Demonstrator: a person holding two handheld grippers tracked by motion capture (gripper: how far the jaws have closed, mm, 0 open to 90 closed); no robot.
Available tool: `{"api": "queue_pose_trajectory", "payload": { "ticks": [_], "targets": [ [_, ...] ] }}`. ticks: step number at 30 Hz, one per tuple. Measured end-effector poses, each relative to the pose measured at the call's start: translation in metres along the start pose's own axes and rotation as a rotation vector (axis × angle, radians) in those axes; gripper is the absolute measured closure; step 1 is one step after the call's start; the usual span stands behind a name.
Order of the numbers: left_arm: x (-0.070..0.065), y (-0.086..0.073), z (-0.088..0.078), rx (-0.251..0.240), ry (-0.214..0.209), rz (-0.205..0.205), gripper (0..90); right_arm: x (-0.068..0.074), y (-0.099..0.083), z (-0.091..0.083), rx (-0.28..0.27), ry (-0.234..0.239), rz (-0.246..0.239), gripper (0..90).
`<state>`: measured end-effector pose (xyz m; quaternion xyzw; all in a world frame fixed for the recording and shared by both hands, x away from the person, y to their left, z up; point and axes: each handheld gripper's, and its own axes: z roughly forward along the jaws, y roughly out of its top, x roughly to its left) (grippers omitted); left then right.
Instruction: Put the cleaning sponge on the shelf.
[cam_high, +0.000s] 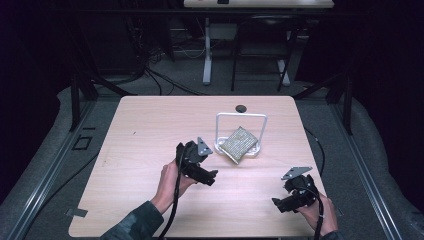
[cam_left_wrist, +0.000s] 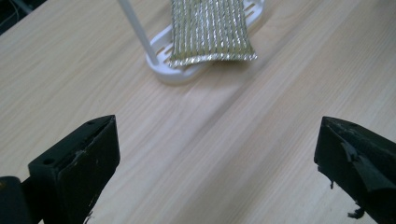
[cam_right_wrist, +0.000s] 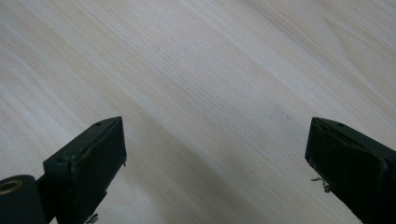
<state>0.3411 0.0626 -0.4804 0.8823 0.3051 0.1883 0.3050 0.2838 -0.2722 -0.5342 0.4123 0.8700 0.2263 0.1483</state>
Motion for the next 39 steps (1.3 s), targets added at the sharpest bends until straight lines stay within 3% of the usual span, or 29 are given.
{"api": "queue_pose_trajectory", "payload": {
  "ticks": [9, 18, 28, 39],
  "targets": [
    [0.011, -0.036, -0.012, 0.034, -0.002, -0.052, 0.2, 0.001, 0.0, 0.001, 0.005, -0.002, -0.004, 4.6],
    [0.017, -0.081, -0.028, 0.085, 0.025, -0.097, 0.2, 0.002, 0.0, 0.001, 0.013, 0.001, -0.01, 4.7],
    [0.022, -0.113, -0.036, 0.106, 0.044, -0.165, 0.2, 0.003, 0.0, 0.003, 0.023, -0.001, -0.016, 5.0],
    [0.027, -0.117, -0.032, 0.101, 0.028, -0.196, 0.2, 0.002, 0.0, 0.003, 0.019, 0.0, -0.014, 5.3]
  ]
}}
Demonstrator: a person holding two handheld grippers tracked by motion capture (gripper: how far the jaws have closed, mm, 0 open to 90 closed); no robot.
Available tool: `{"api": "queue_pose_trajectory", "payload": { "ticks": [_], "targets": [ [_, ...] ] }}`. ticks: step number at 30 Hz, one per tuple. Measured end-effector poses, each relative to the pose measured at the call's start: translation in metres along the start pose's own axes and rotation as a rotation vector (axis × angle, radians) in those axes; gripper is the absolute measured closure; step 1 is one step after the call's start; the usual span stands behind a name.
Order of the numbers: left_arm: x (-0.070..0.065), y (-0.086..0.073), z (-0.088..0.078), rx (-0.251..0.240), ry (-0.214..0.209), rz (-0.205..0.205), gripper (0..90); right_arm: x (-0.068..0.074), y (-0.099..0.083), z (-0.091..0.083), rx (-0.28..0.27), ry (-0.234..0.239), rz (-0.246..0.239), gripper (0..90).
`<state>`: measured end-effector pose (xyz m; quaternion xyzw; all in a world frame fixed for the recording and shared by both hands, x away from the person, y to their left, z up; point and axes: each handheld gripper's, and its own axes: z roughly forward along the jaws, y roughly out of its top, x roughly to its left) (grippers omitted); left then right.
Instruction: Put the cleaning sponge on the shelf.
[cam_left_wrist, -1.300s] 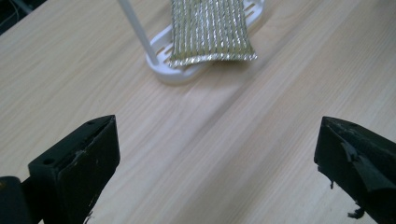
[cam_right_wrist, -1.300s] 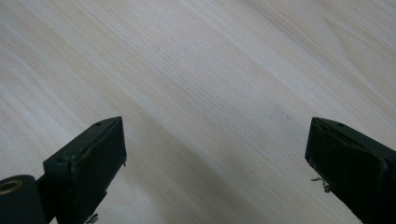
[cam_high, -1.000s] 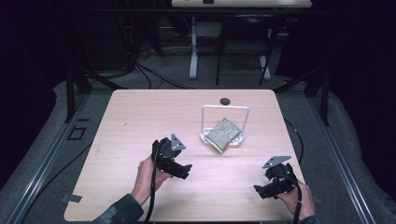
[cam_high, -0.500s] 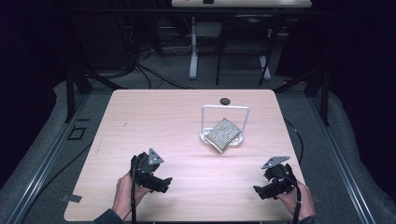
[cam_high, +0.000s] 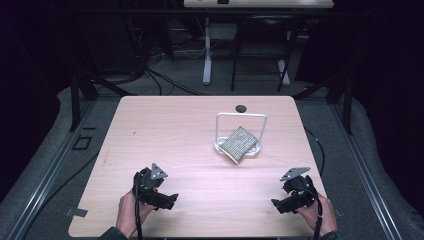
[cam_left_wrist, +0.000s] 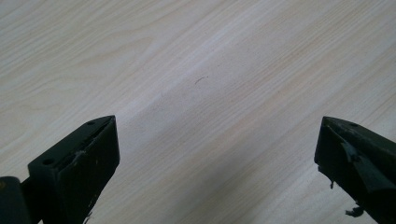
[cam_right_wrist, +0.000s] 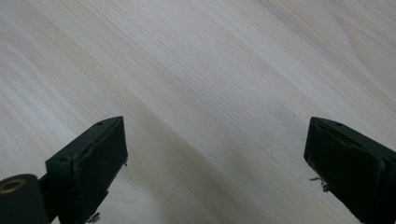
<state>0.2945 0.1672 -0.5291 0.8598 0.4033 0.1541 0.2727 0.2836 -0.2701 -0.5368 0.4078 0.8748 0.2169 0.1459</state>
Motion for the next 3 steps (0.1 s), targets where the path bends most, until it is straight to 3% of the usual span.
{"api": "queue_pose_trajectory", "payload": {
  "ticks": [3],
  "targets": [
    [0.0, 0.0001, 0.0003, 0.002, -0.002, 0.001, 0.1, -0.0002, 0.0002, 0.0002, 0.006, -0.001, -0.005, 6.0]
  ]
}}
